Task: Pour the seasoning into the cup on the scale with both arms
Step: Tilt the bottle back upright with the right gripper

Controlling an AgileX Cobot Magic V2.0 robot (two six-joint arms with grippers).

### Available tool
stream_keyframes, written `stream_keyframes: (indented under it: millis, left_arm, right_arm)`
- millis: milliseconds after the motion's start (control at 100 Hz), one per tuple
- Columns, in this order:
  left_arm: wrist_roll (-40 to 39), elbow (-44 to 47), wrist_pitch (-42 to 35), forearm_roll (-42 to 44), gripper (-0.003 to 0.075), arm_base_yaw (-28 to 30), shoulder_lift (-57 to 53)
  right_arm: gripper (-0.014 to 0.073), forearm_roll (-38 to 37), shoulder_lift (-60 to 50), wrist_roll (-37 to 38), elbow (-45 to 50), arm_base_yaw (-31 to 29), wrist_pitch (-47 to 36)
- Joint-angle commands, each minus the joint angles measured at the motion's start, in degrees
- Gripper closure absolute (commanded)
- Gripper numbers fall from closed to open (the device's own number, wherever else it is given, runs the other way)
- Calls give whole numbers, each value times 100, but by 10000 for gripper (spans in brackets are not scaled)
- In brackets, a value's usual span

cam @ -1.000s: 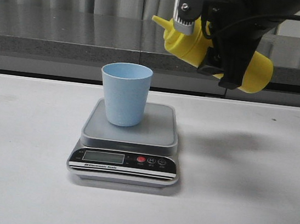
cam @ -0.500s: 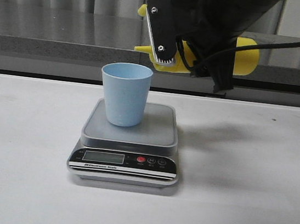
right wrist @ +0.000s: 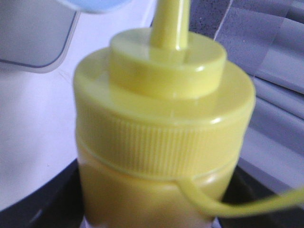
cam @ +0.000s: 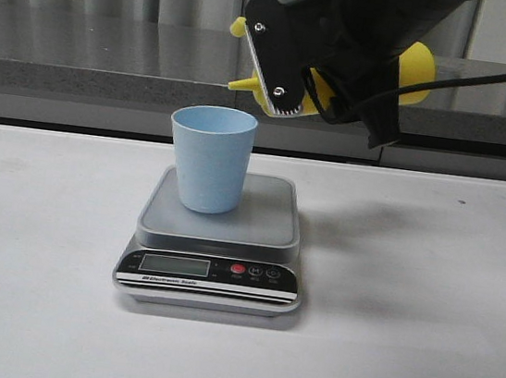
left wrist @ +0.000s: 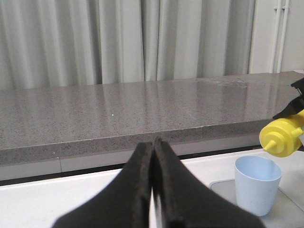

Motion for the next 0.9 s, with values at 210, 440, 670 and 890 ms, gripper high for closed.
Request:
stream_keyframes:
  millis: [210, 440, 670, 890]
  left_arm:
    - [-18, -151, -423, -77, 740, 11, 60]
    - [-18, -151, -423, -77, 740, 11, 60]
    - [-18, -151, -423, -77, 740, 11, 60]
    - [-18, -151, -423, -77, 740, 11, 60]
  right_arm:
    - [337, -159, -269, 1549, -197, 6, 164]
    - [337, -102, -306, 3756, -197, 6, 694]
    - [337, -14, -546, 5499, -190, -20, 659]
    - [337, -14, -815, 6915, -89, -270, 261]
